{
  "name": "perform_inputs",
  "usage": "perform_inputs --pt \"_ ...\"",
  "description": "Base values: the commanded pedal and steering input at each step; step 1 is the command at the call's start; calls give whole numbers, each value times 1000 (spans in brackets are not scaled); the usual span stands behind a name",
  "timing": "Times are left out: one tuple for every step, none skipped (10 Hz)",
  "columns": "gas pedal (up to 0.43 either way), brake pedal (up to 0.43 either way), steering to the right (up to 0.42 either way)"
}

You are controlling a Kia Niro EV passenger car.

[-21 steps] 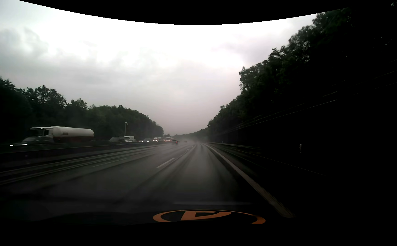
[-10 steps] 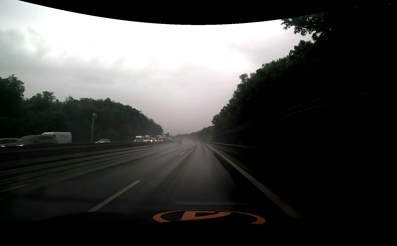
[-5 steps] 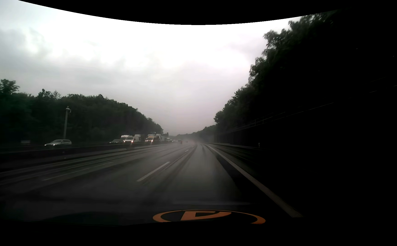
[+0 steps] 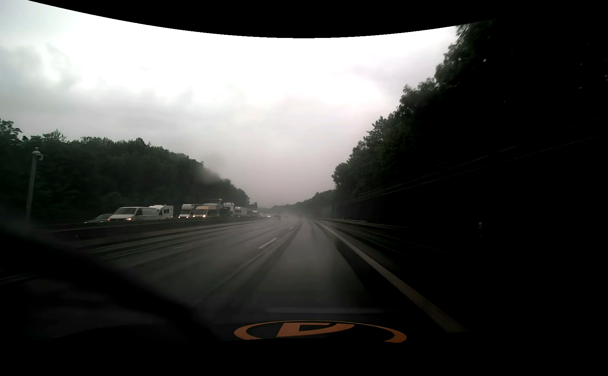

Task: Follow the waypoints while adhering to traffic rules and regulations

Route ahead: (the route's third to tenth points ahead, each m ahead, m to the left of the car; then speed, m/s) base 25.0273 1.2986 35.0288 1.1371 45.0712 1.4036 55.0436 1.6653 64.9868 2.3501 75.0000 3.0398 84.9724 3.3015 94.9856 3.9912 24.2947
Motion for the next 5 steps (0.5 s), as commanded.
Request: perform_inputs --pt "110 0 -2" --pt "110 0 -2" --pt "110 0 -1" --pt "110 0 -1" --pt "110 0 -2"
